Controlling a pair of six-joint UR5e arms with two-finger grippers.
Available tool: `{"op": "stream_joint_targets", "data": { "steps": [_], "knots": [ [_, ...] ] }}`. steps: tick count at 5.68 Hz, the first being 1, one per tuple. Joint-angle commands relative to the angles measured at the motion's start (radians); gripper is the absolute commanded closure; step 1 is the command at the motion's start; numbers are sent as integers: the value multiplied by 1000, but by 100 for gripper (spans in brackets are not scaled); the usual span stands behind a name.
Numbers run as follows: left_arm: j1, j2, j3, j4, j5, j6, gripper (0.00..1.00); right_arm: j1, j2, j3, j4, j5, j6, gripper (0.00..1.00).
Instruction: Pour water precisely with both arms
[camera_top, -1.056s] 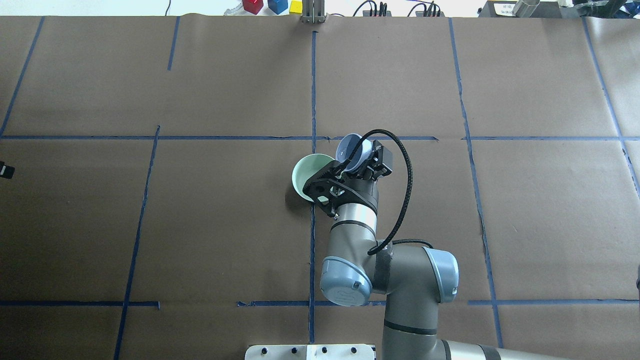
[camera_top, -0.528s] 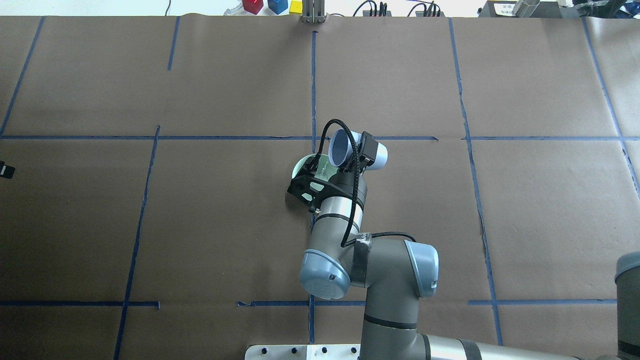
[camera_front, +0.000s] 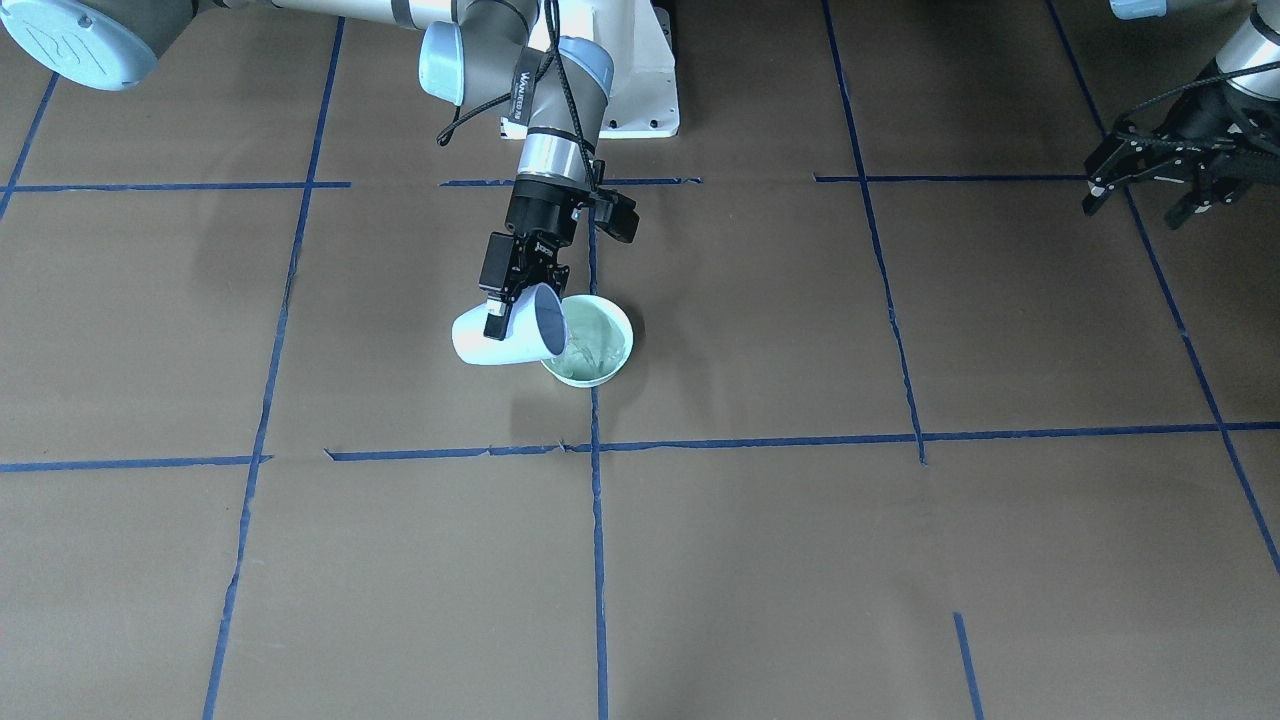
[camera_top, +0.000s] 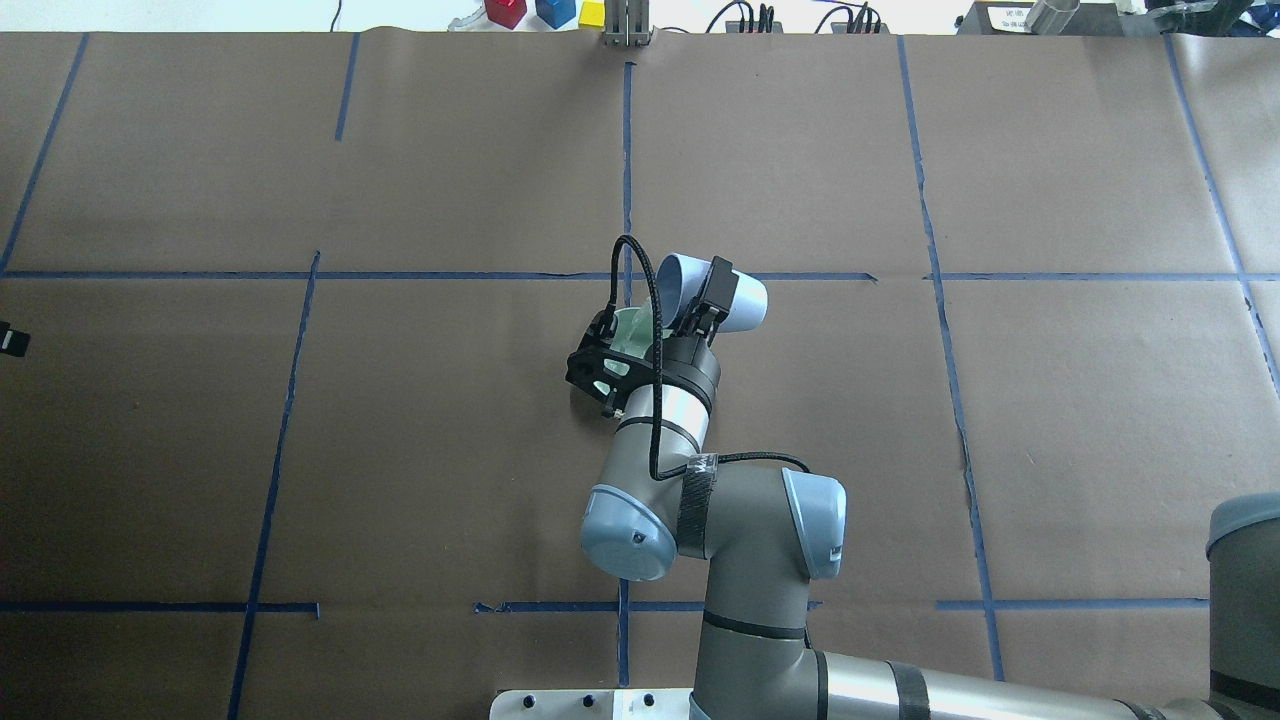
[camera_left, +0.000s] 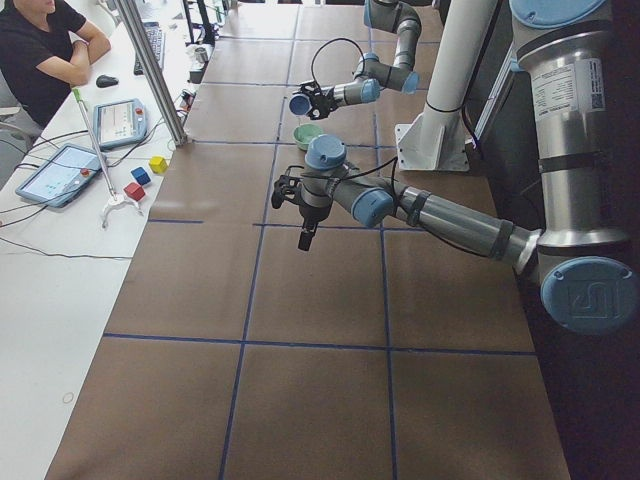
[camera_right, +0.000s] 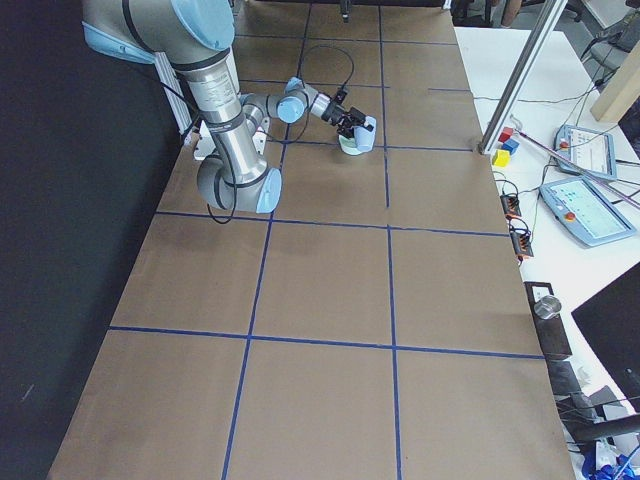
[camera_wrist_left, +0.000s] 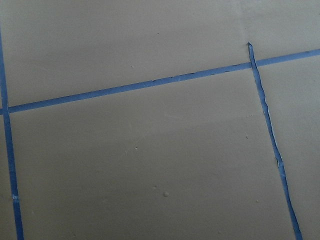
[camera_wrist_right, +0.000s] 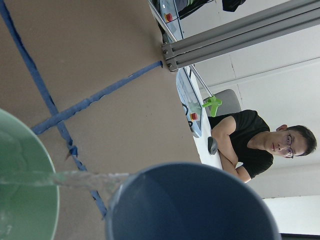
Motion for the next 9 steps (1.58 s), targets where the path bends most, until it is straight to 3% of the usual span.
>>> {"op": "stream_joint_targets", "data": {
  "steps": [1,4,6,8,9],
  "knots": [
    [1,-4,2,0,0,0,0,-3,-14,5,1,-7,-12,100],
    [1,-2,2,0,0,0,0,-6,-20,8,1,-17,-71,99],
    [0,1,0,0,0,0,0,-12,-23,11,39,-45,4,100],
    [0,2,-6,0,-2,0,0,-29,-65,13,171,-48,169,100],
    [0,2,-6,0,-2,0,0,-26,-87,21,305,-53,184,100]
  ]
}}
